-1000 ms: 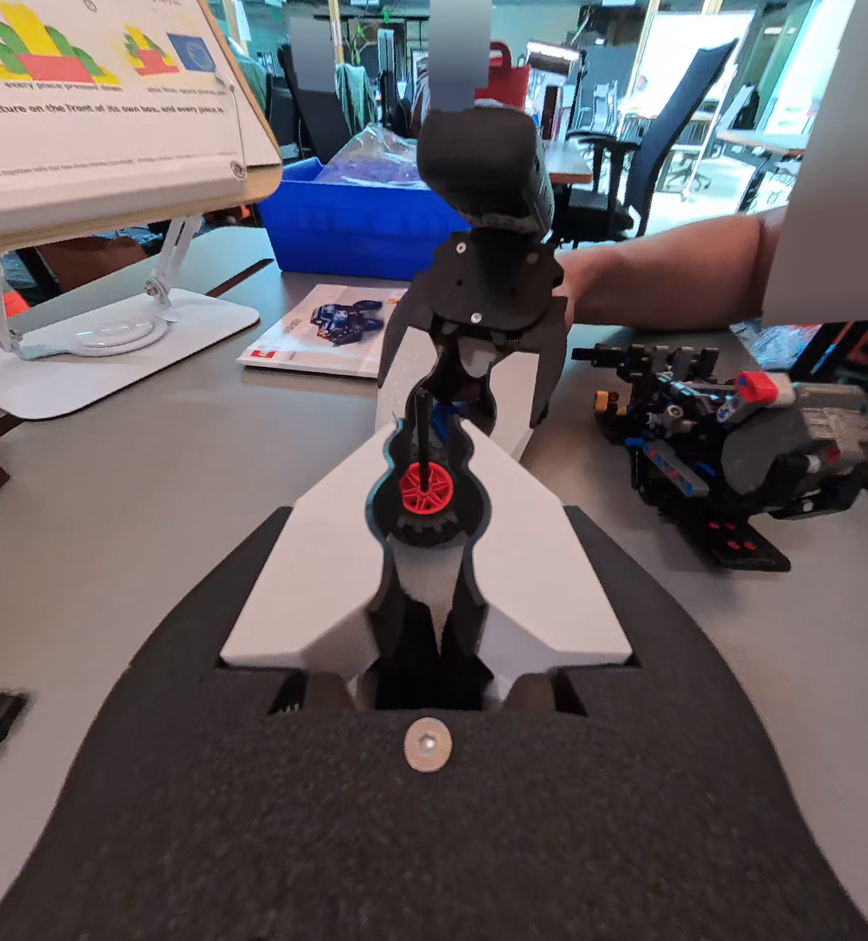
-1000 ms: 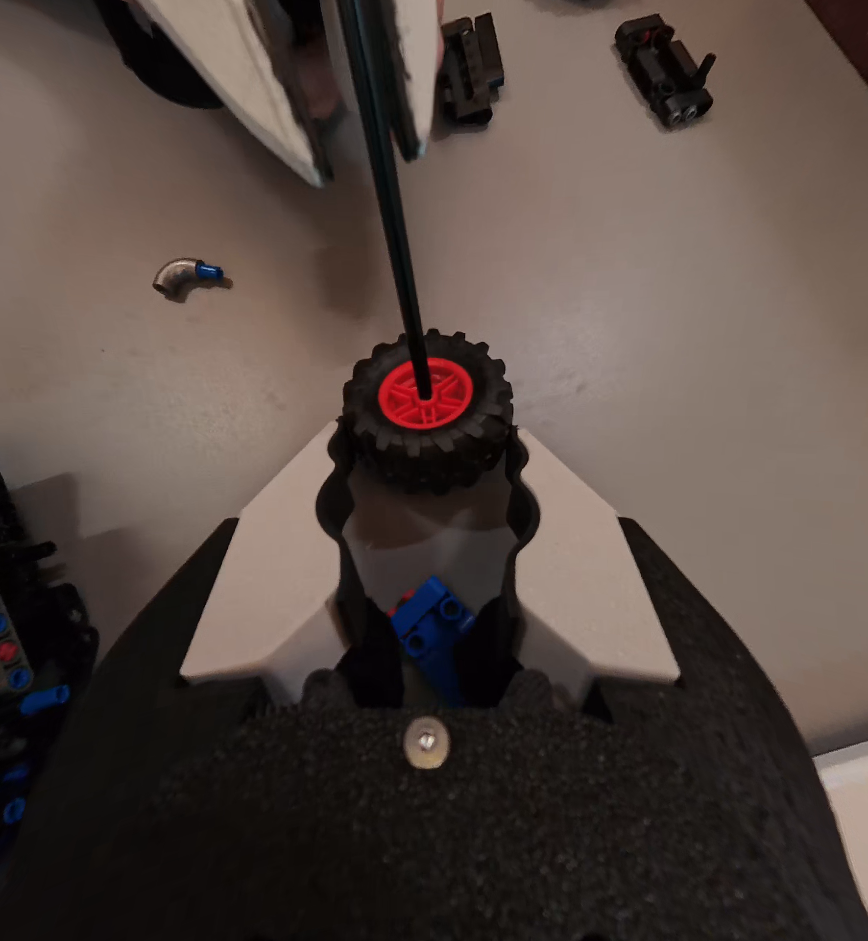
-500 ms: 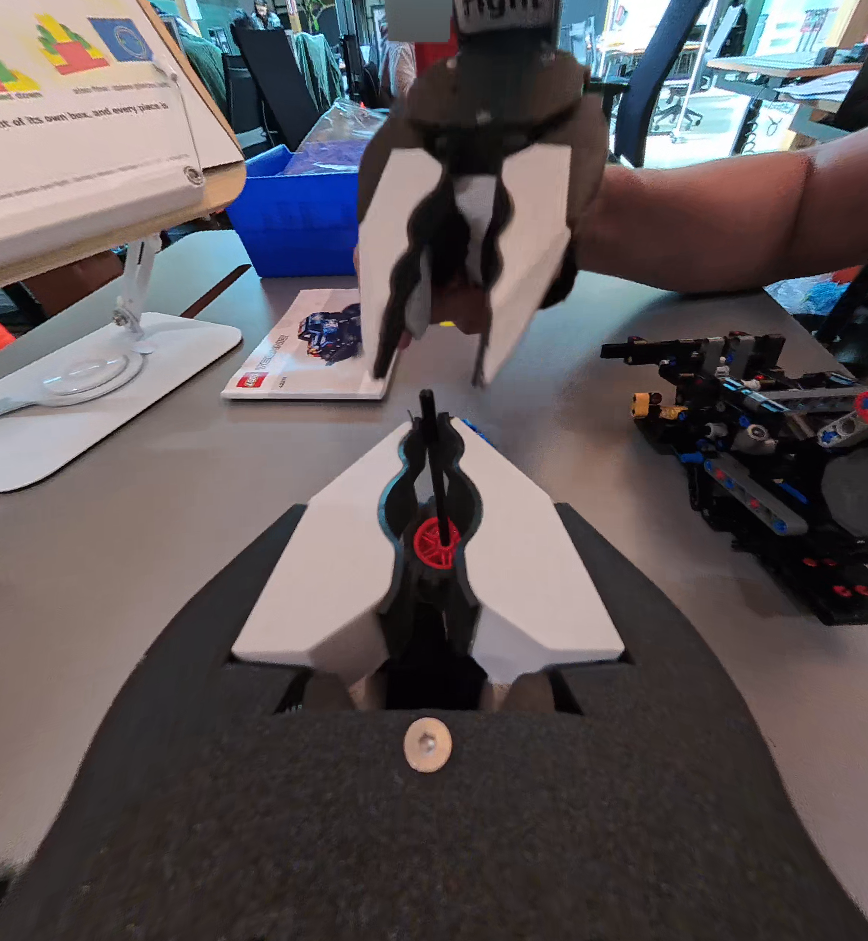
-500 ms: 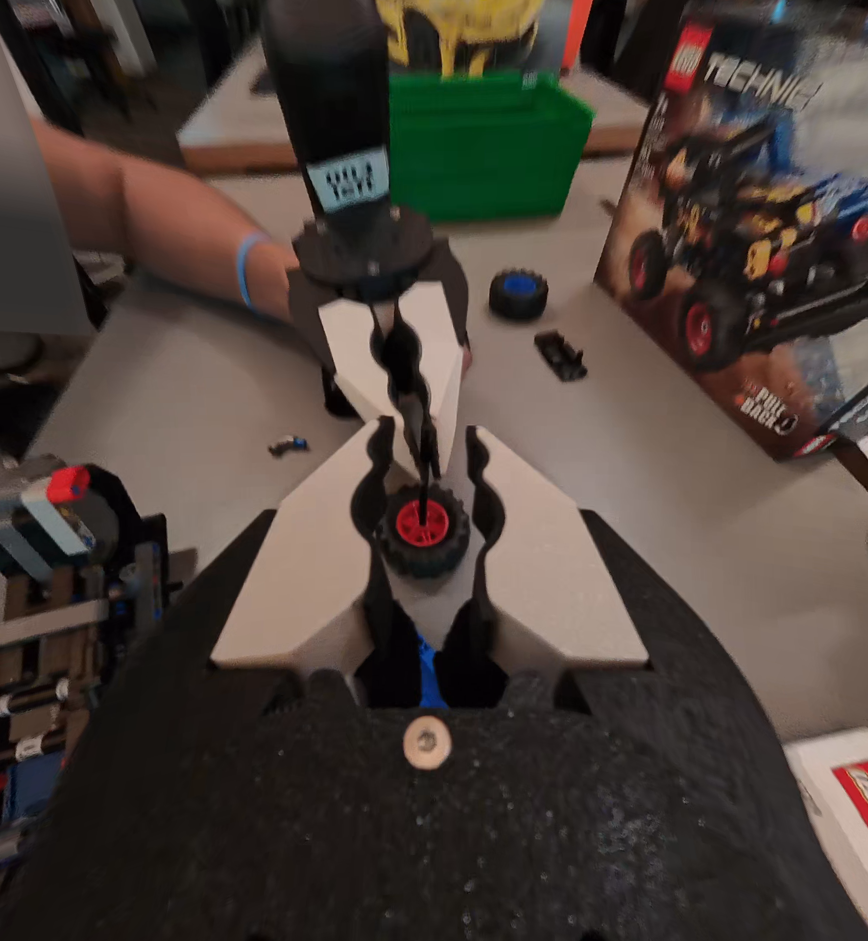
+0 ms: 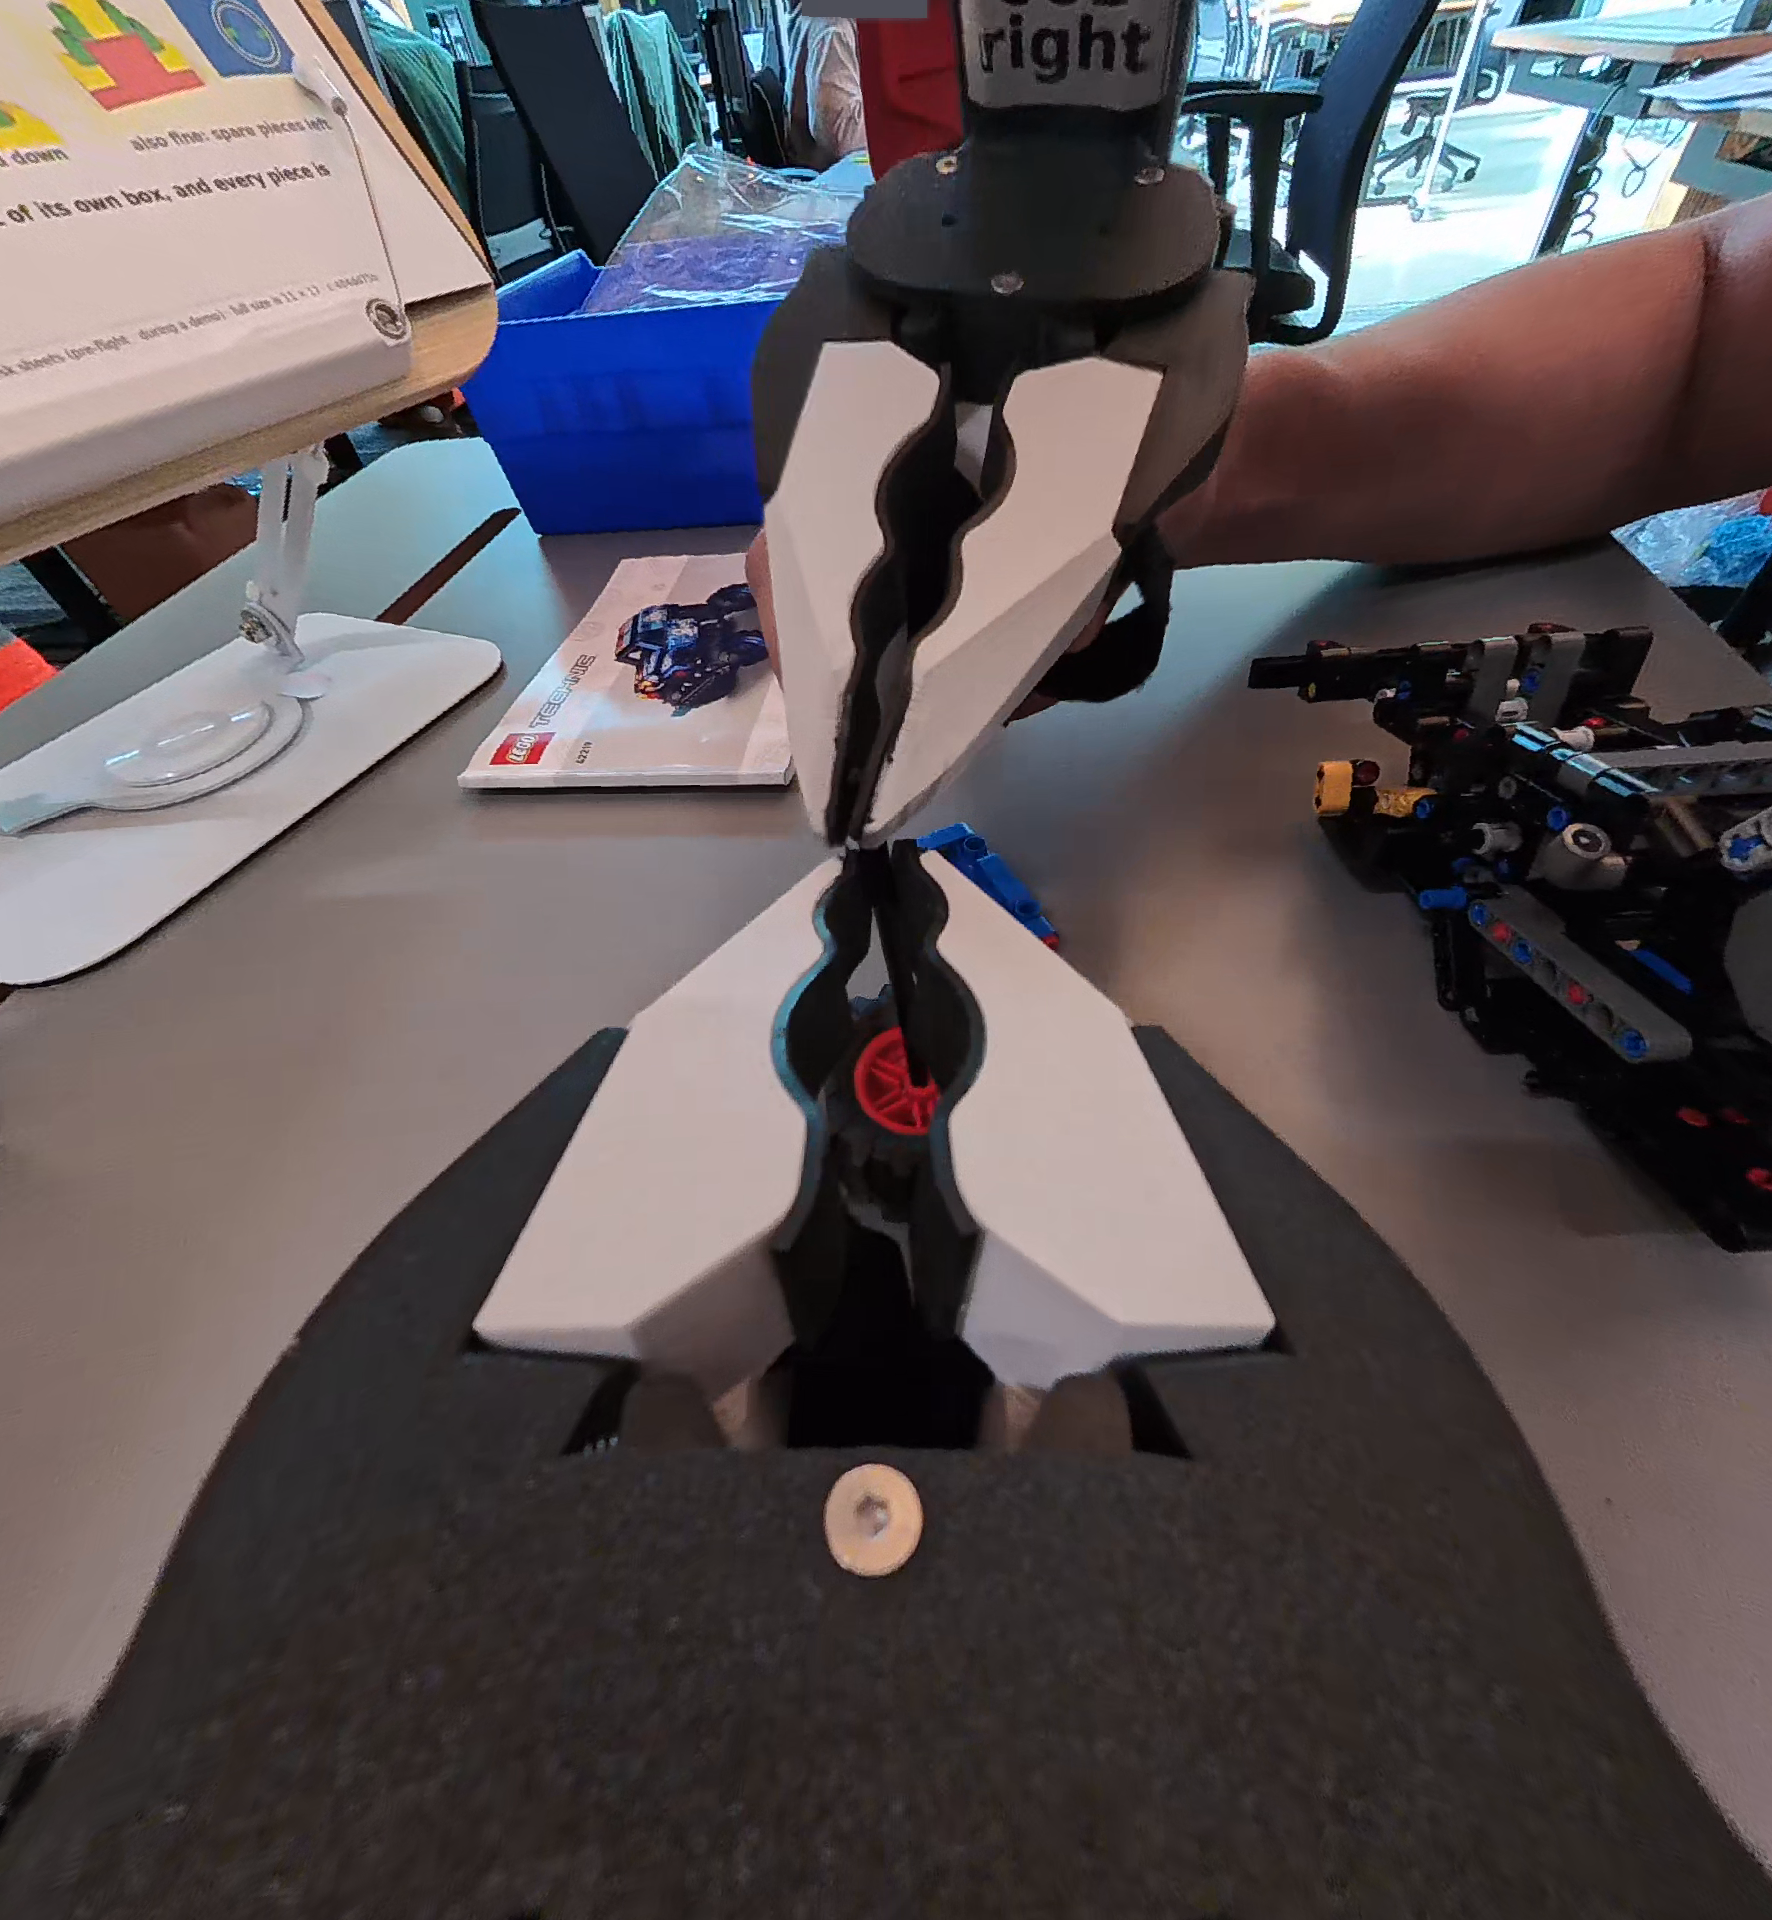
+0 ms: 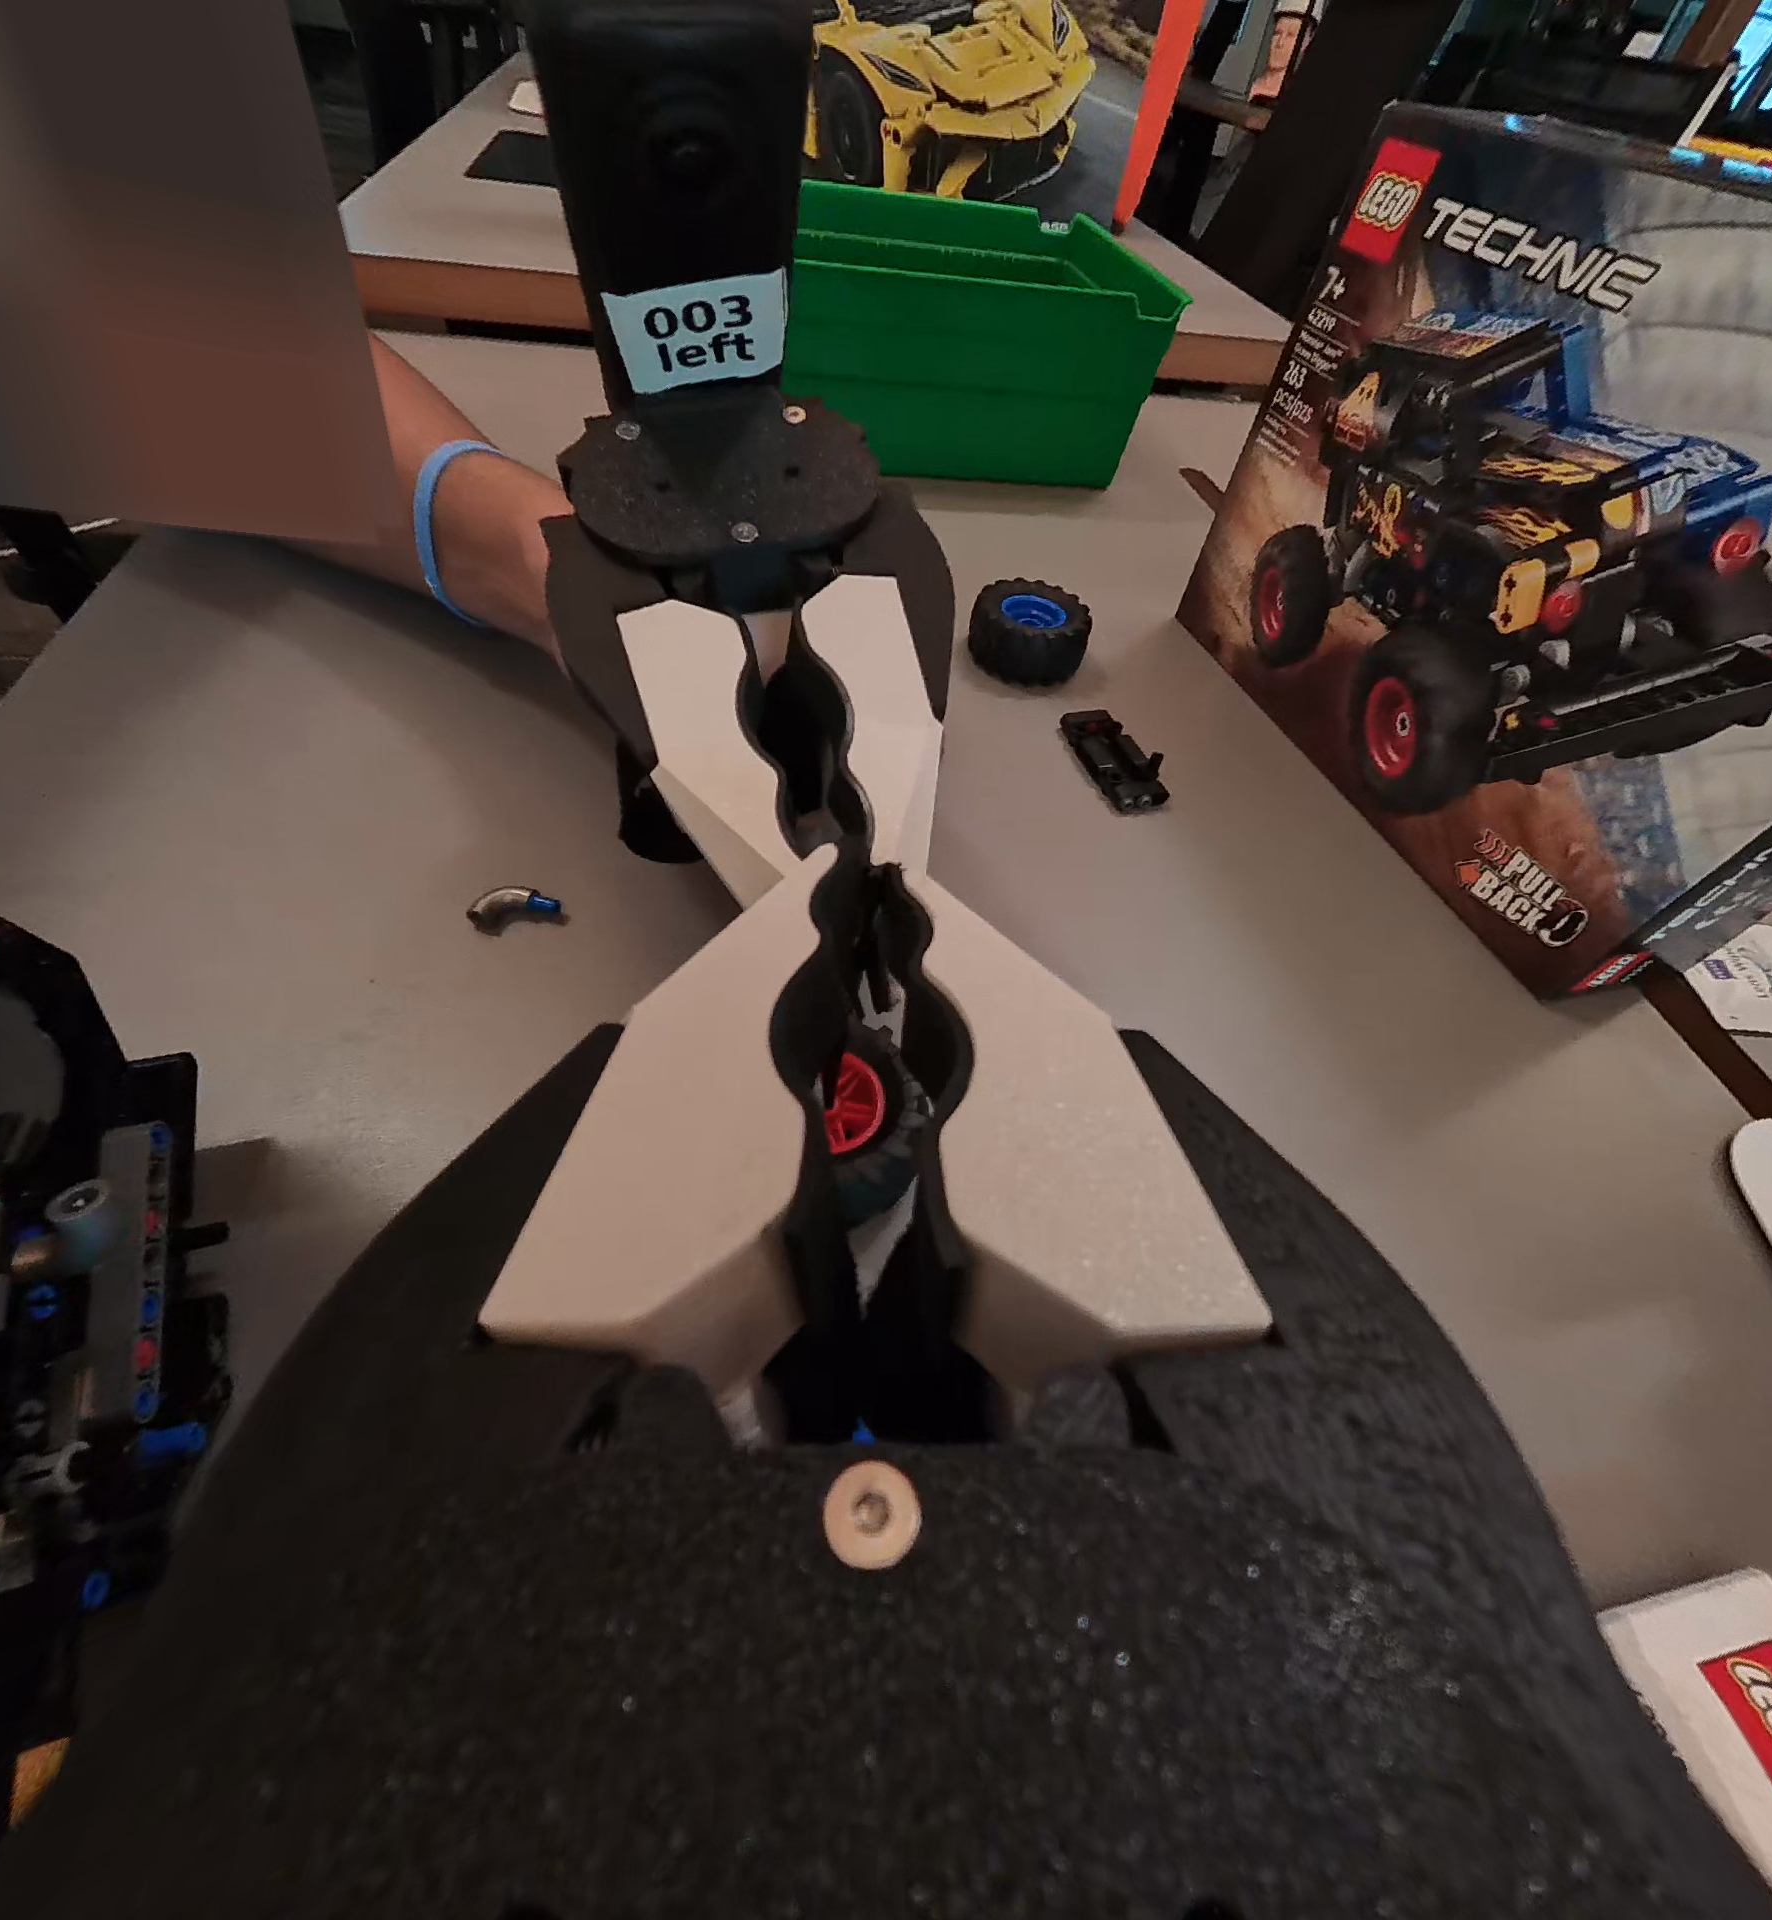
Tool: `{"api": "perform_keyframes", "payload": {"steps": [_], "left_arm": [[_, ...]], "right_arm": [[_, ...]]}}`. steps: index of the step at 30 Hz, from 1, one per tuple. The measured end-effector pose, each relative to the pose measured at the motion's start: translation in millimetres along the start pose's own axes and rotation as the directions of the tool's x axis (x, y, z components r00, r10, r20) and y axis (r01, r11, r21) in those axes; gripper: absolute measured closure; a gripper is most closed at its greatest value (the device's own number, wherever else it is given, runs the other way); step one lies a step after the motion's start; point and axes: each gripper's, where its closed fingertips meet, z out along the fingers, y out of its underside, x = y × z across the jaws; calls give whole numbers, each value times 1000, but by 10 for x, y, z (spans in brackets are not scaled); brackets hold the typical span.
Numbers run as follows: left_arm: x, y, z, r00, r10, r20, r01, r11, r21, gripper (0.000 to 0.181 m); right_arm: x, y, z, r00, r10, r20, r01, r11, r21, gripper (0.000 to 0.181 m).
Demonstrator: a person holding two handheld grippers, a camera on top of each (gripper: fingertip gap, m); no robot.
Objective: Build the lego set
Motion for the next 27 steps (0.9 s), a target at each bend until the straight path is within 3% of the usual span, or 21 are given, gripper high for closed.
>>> {"api": "perform_keyframes", "payload": {"steps": [7,10,11,13,14,19,21,24,27], "left_arm": [[-10,48,-8,1000,9,1,-9,999,-44,177],[33,139,-53,998,16,-64,-21,997,-74,175],[28,216,-68,997,12,-79,-21,992,-121,161],[24,335,-60,995,-29,-97,10,981,-193,116],[11,399,-38,995,-33,-92,11,972,-234,110],[96,741,82,992,20,-123,-72,897,-437,122],[50,723,96,995,45,-87,-79,900,-428,123],[-51,673,111,981,192,-11,-180,899,-399,124],[-99,641,122,956,291,43,-253,886,-388,124]], "right_arm": [[6,42,35,998,68,-6,-68,997,-37,178],[-7,24,47,996,93,-7,-93,995,-39,177],[17,23,39,994,106,-15,-107,993,-44,177],[46,30,27,993,116,-16,-116,992,-43,177],[37,34,28,992,125,-3,-125,991,-46,178],[-36,91,14,993,111,34,-106,988,-116,178],[-34,140,0,997,79,25,-74,984,-161,175],[-40,338,-27,999,37,21,-29,951,-308,154],[10,335,9,996,-75,-42,59,950,-307,159]]}}
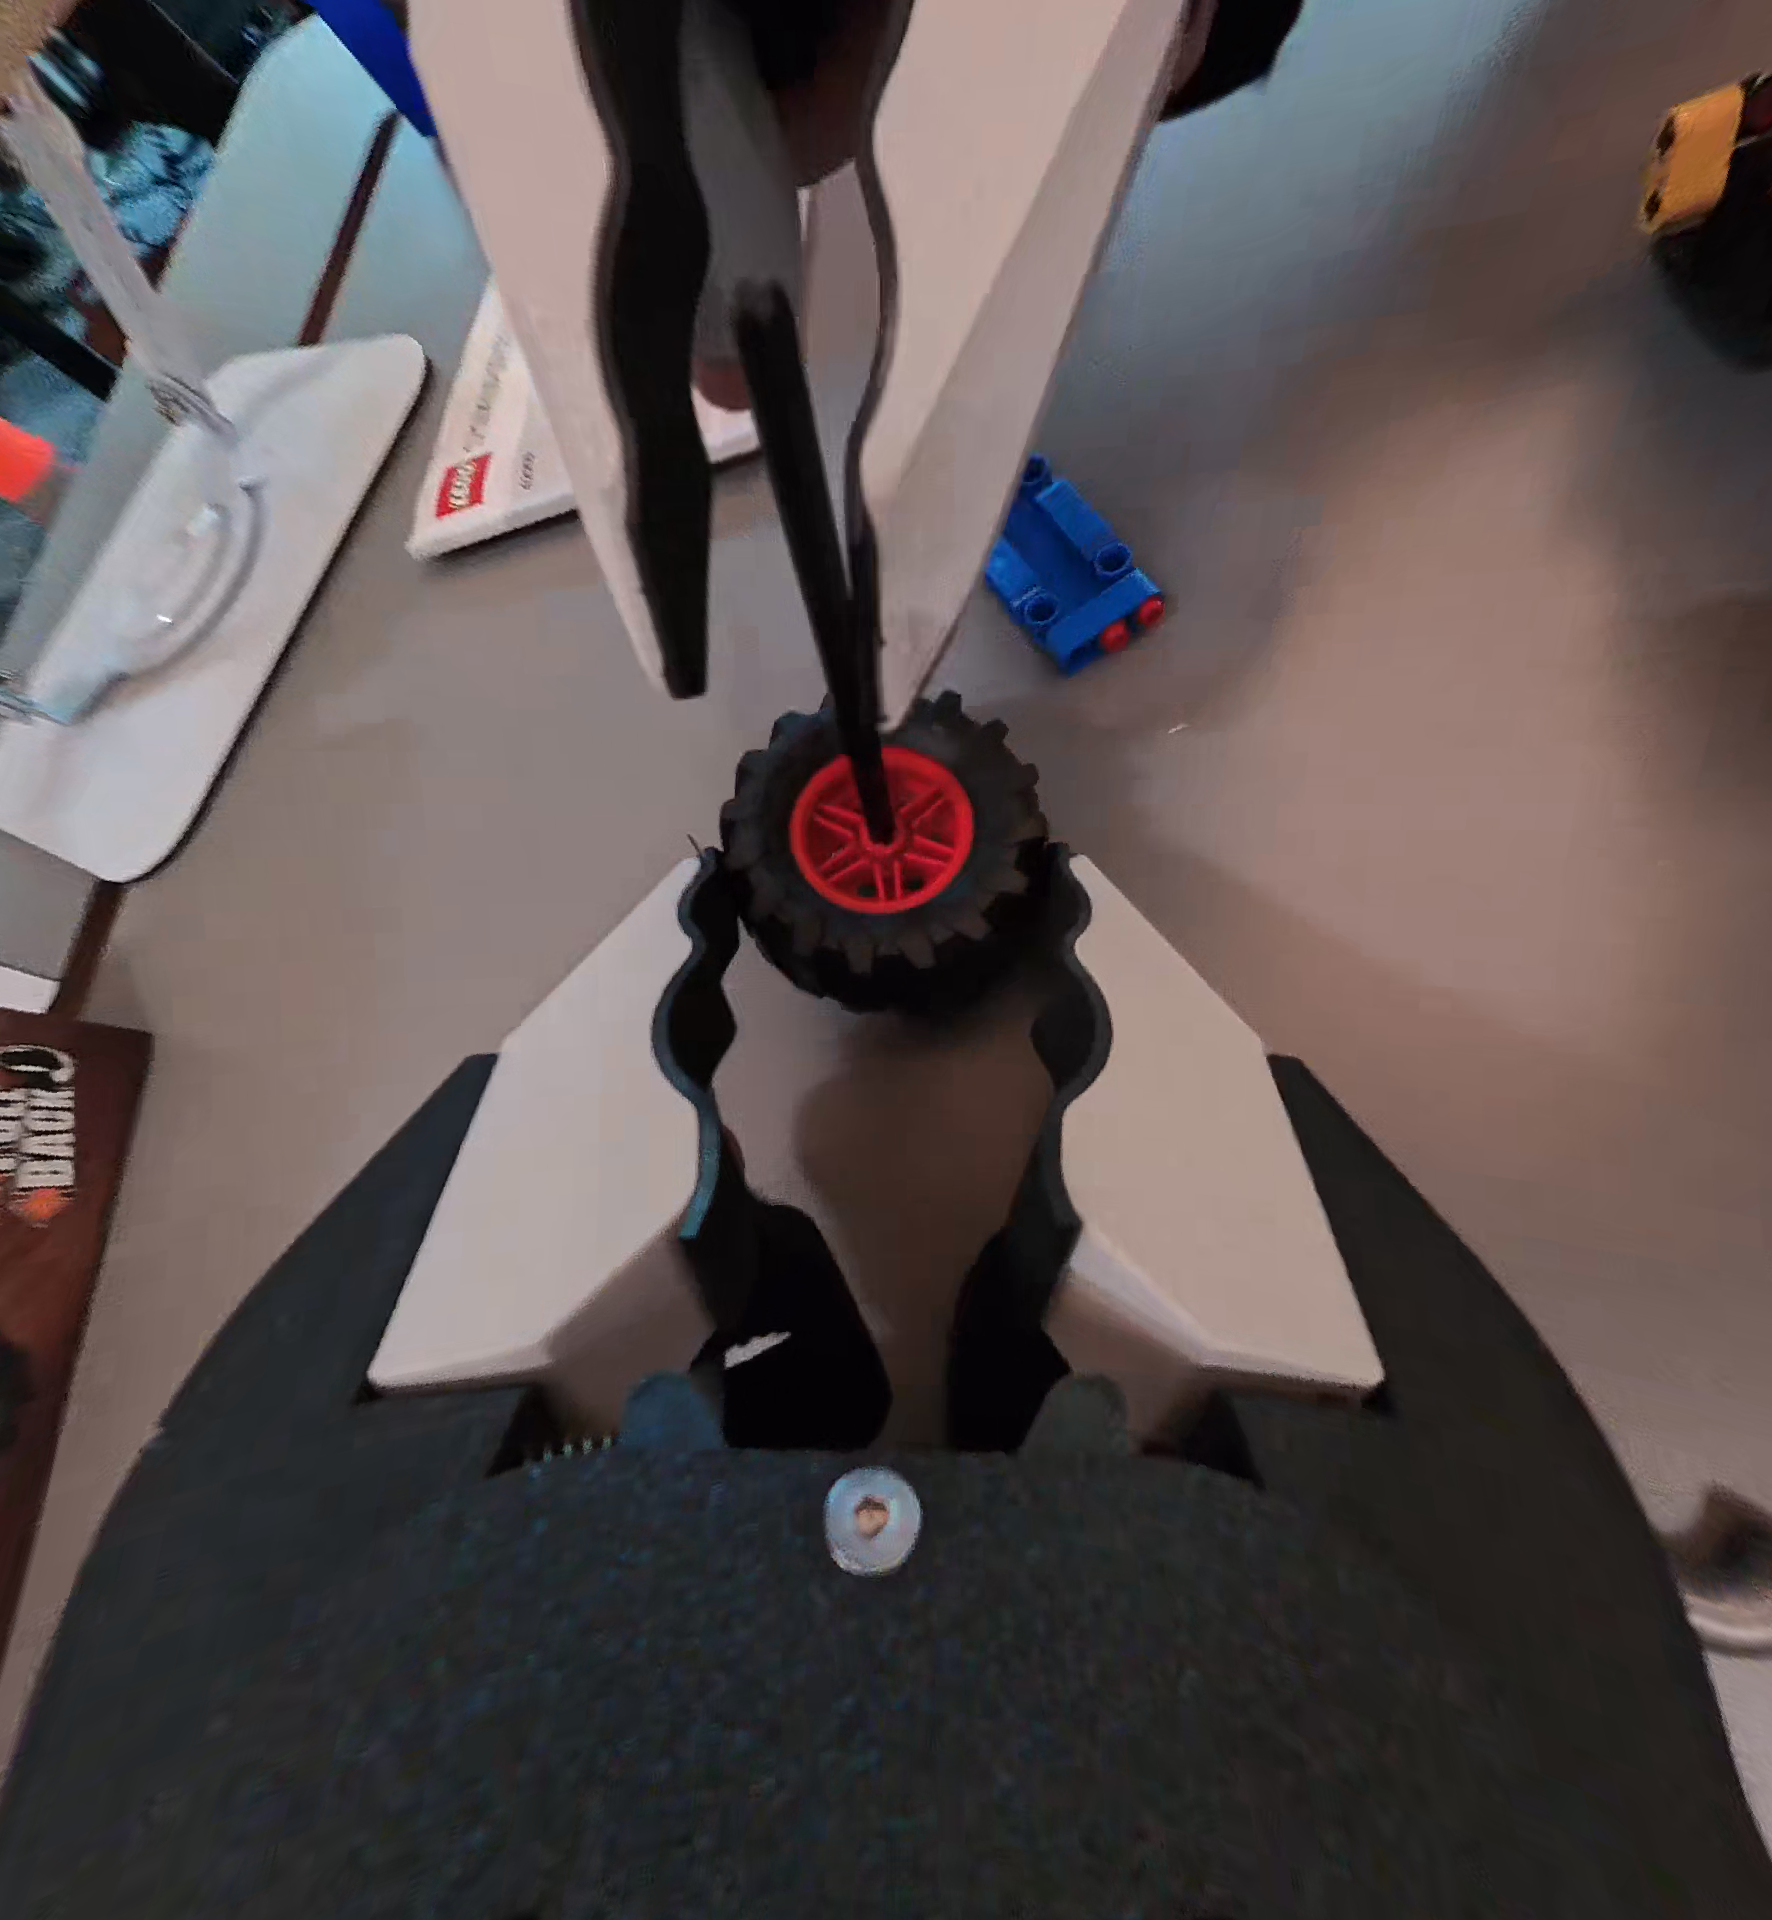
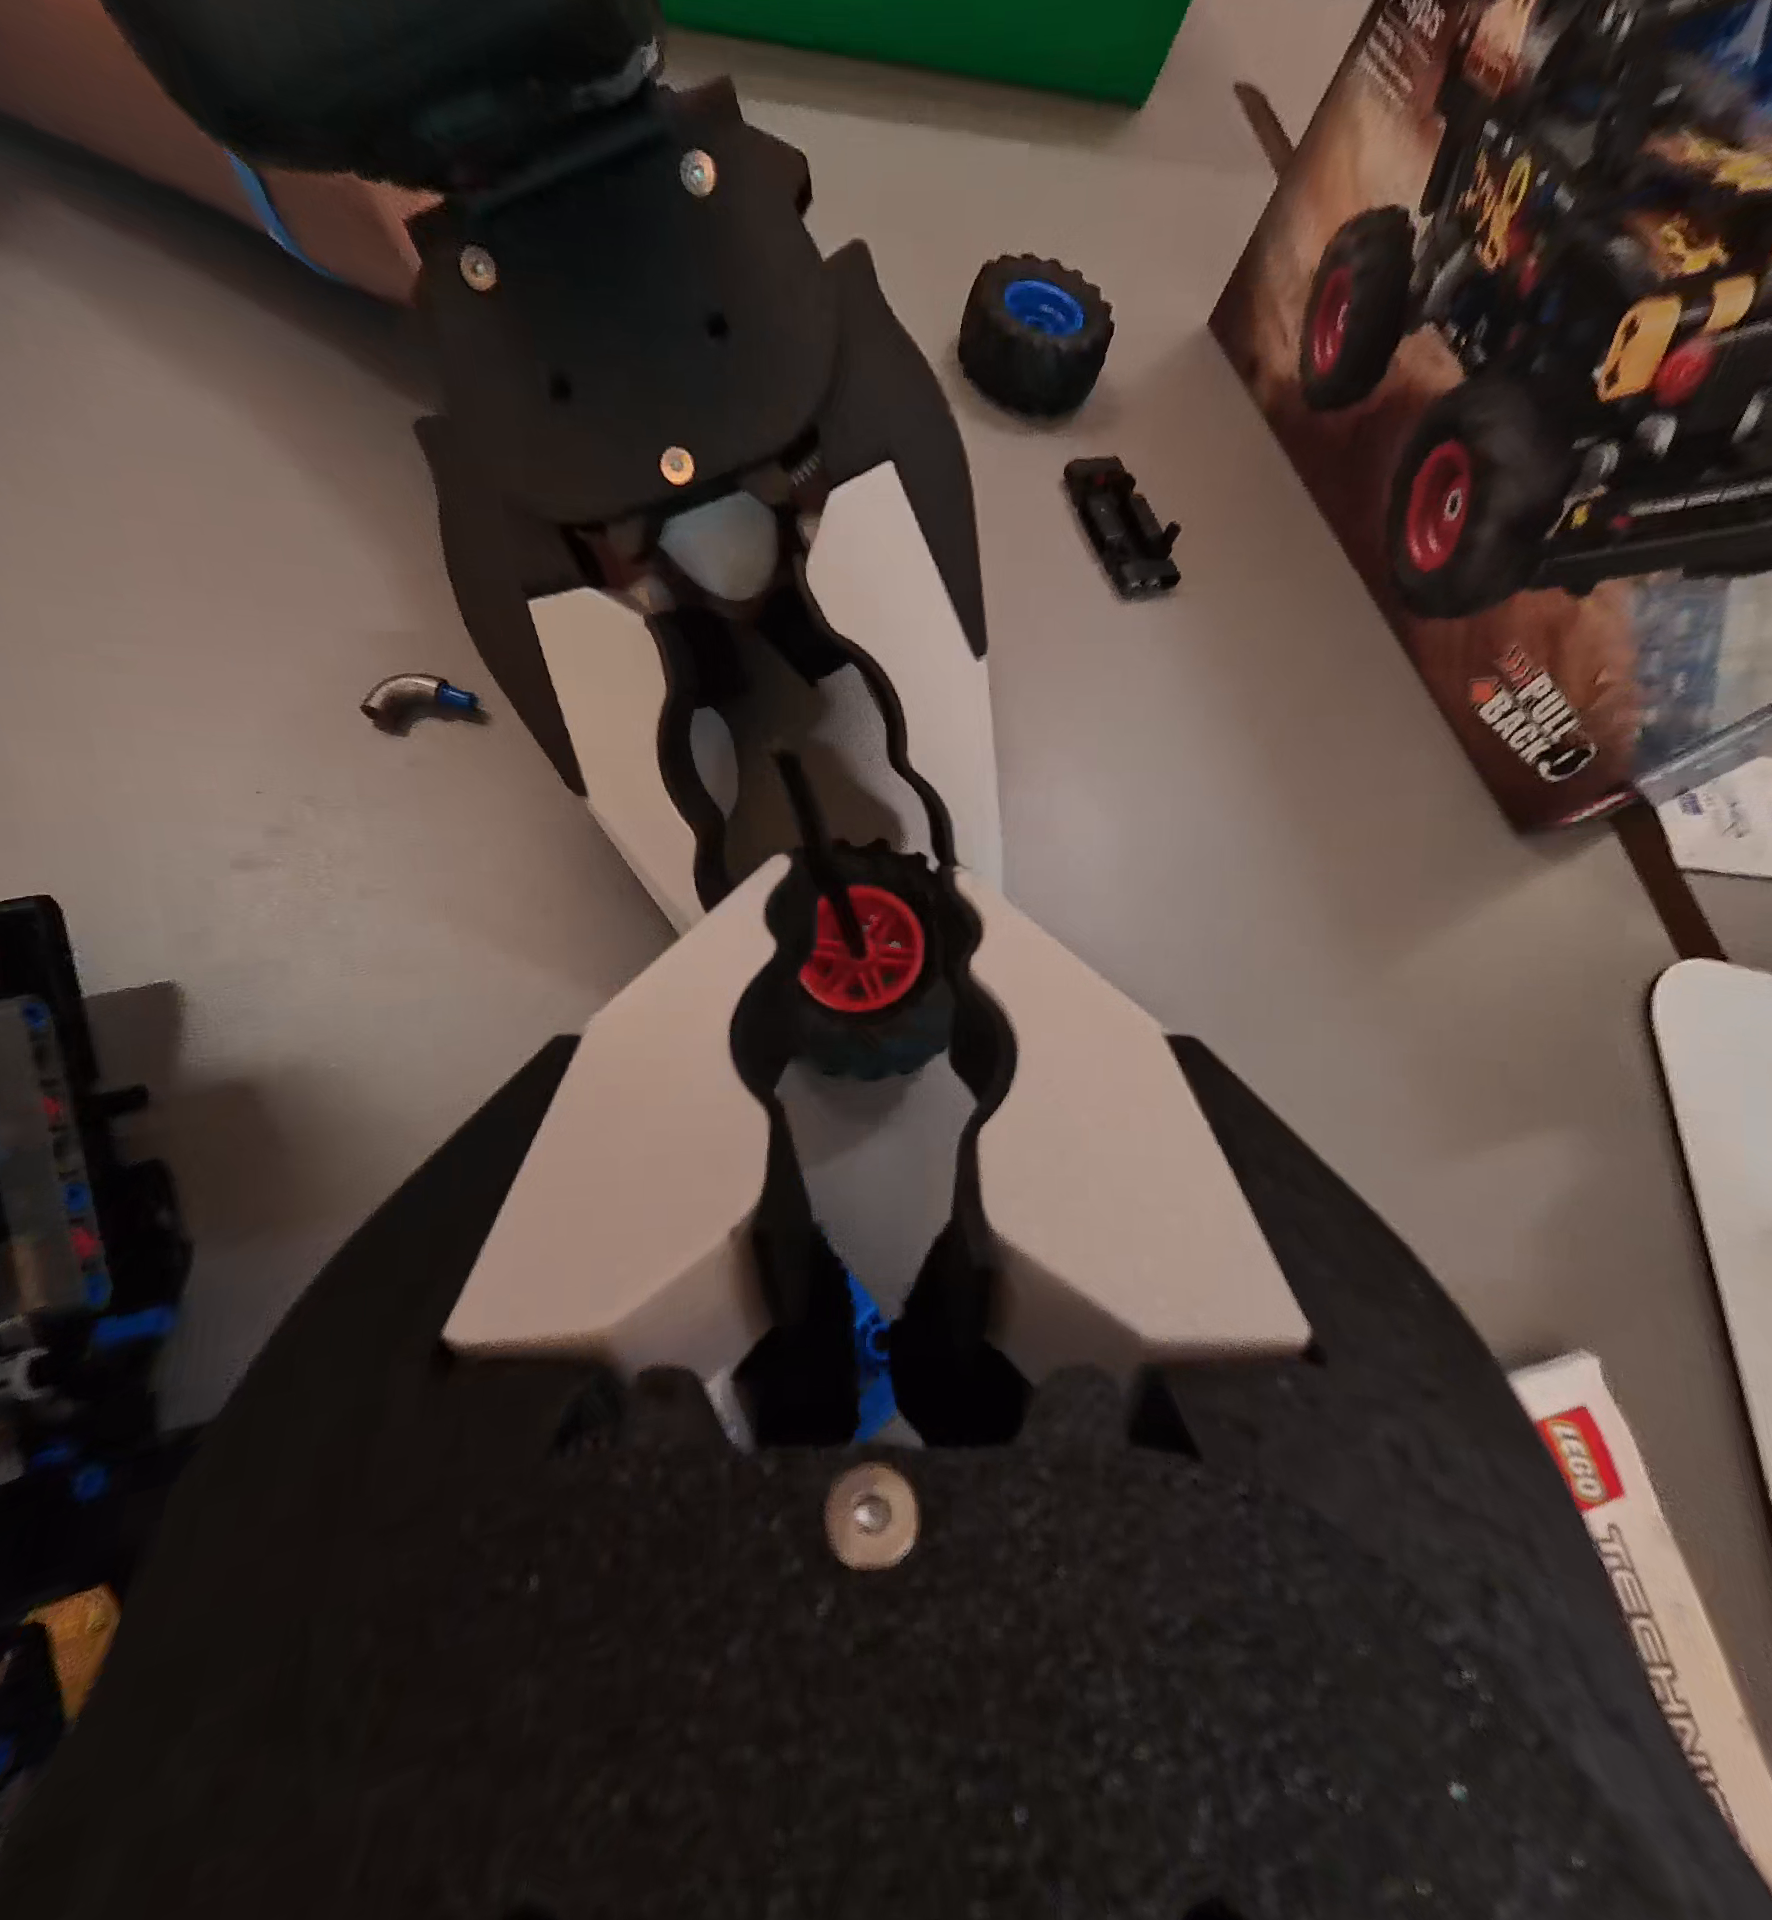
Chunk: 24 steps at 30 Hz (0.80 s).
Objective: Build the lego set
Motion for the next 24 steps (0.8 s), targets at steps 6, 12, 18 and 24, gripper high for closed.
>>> {"api": "perform_keyframes", "payload": {"steps": [6,12,18,24], "left_arm": [[-133,19,1,991,52,124,-51,999,-12,124],[-143,29,3,990,52,132,-50,999,-19,125],[-136,29,-4,989,62,136,-59,998,-21,126],[-132,26,-10,986,75,147,-73,997,-21,127]], "right_arm": [[12,16,63,968,-207,-144,200,978,-60,178],[23,46,95,949,-261,-178,253,965,-66,178],[31,107,127,941,-284,-183,269,958,-104,177],[39,152,170,954,-248,-168,236,968,-88,177]]}}
